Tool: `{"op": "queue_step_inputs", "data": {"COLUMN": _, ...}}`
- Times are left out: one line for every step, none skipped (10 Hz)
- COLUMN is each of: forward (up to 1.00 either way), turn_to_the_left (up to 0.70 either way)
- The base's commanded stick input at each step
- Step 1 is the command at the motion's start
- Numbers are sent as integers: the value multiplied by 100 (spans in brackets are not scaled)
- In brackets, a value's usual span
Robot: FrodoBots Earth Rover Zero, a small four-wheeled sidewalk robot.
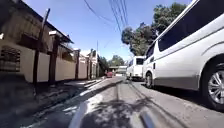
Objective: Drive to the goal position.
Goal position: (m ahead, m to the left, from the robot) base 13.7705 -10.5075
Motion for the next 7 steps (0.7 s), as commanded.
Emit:
{"op": "queue_step_inputs", "data": {"forward": 70, "turn_to_the_left": 0}}
{"op": "queue_step_inputs", "data": {"forward": 70, "turn_to_the_left": 0}}
{"op": "queue_step_inputs", "data": {"forward": 70, "turn_to_the_left": 0}}
{"op": "queue_step_inputs", "data": {"forward": 70, "turn_to_the_left": 0}}
{"op": "queue_step_inputs", "data": {"forward": 70, "turn_to_the_left": 0}}
{"op": "queue_step_inputs", "data": {"forward": 70, "turn_to_the_left": 0}}
{"op": "queue_step_inputs", "data": {"forward": 70, "turn_to_the_left": -11}}
